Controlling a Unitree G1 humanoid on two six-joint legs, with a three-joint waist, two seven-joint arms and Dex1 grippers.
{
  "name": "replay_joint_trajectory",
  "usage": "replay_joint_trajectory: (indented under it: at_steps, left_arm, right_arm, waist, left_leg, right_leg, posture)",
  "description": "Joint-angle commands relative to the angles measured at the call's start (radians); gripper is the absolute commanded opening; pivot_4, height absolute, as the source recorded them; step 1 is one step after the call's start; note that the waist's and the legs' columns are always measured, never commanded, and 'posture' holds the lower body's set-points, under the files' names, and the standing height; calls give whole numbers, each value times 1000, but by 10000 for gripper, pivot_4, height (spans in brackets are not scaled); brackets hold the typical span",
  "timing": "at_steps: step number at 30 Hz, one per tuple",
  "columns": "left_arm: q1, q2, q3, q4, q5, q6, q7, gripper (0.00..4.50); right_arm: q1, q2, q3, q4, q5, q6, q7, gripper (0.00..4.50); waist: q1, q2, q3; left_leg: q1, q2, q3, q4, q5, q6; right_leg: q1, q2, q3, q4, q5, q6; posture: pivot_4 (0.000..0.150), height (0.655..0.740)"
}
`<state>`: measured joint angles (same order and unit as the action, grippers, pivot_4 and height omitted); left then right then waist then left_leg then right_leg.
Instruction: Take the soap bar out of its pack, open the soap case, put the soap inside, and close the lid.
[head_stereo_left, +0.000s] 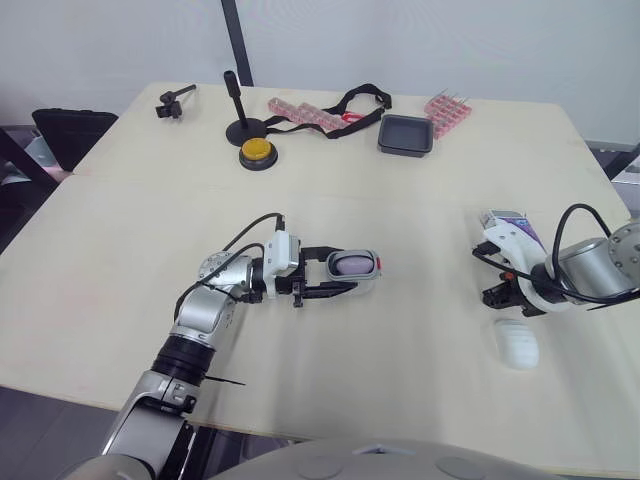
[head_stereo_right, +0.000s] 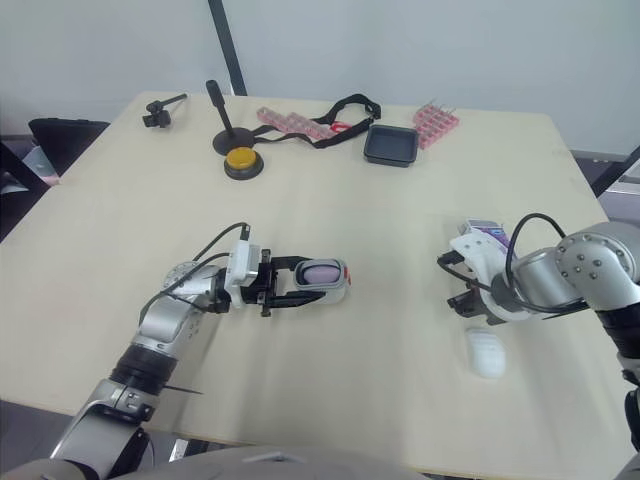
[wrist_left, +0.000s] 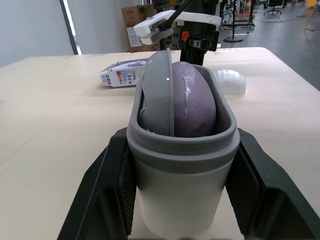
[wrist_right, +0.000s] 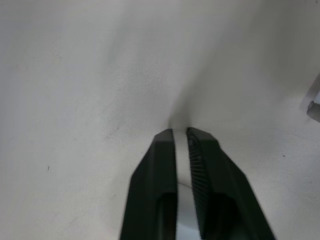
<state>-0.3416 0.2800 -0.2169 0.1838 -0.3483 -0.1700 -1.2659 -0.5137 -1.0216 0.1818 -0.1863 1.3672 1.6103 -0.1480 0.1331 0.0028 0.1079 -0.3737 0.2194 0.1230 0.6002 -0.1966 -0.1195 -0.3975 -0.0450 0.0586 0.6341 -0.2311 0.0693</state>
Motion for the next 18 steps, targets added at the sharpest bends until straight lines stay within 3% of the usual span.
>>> replay_joint_trajectory:
  at_steps: [1, 3, 4, 7, 11, 15, 18]
  left_arm:
    - [-14, -2, 5, -10, -3, -25, -1, 18954]
    - [-13, -3, 5, -9, -1, -27, -1, 18954]
    - [-12, -3, 5, -10, 0, -27, -1, 18954]
    - [-9, -3, 5, -10, 1, -27, -1, 18954]
    - [-3, -3, 1, -8, 1, -29, -4, 18954]
    - [0, -8, 1, 7, 2, -38, -9, 18954]
    - [-7, -15, 2, 28, 4, -47, -13, 18954]
  right_arm:
    - [-19, 16, -46, -67, -55, 4, 7, 4909]
    - [-23, 51, -101, -65, -48, 2, 4, 4909]
    - [-28, 46, -113, -77, -34, 3, 8, 7352]
    - [-35, 9, -140, -100, 29, 4, 10, 15186]
    - [-24, -101, -169, -72, 161, 4, -77, 30296]
    - [153, -401, -157, -105, 548, -187, -241, 42416]
    - [315, -537, -200, -182, 605, -306, -175, 42416]
  waist:
    - [0, 0, 0]
    - [0, 0, 0]
    - [0, 0, 0]
    - [3, 0, 0]
    - [6, 0, 0]
    - [19, 3, 1]
    - [10, 3, 1]
  left_leg:
    - [0, 0, 0, 0, 0, 0]
    - [0, 0, 0, 0, 0, 0]
    - [0, 0, 0, 0, 0, 0]
    - [0, 0, 0, 0, 0, 0]
    - [0, 0, 0, 0, 0, 0]
    - [0, 0, 0, -1, -1, -1]
    - [1, 0, 0, -2, -2, -1]
  right_leg:
    - [0, 0, 0, 0, 0, 0]
    - [0, 0, 0, 0, 0, 0]
    - [0, 0, 0, 0, 0, 0]
    - [0, 0, 0, 0, 0, 0]
    - [0, -1, 0, -1, 0, 0]
    - [0, -1, 0, -2, 0, 0]
    - [2, 0, 0, -5, 0, 1]
  posture:
    - [1500, 7395]
    - [1500, 7395]
    - [1500, 7395]
    - [1500, 7395]
    - [1500, 7395]
    - [1500, 7395]
    - [1500, 7395]
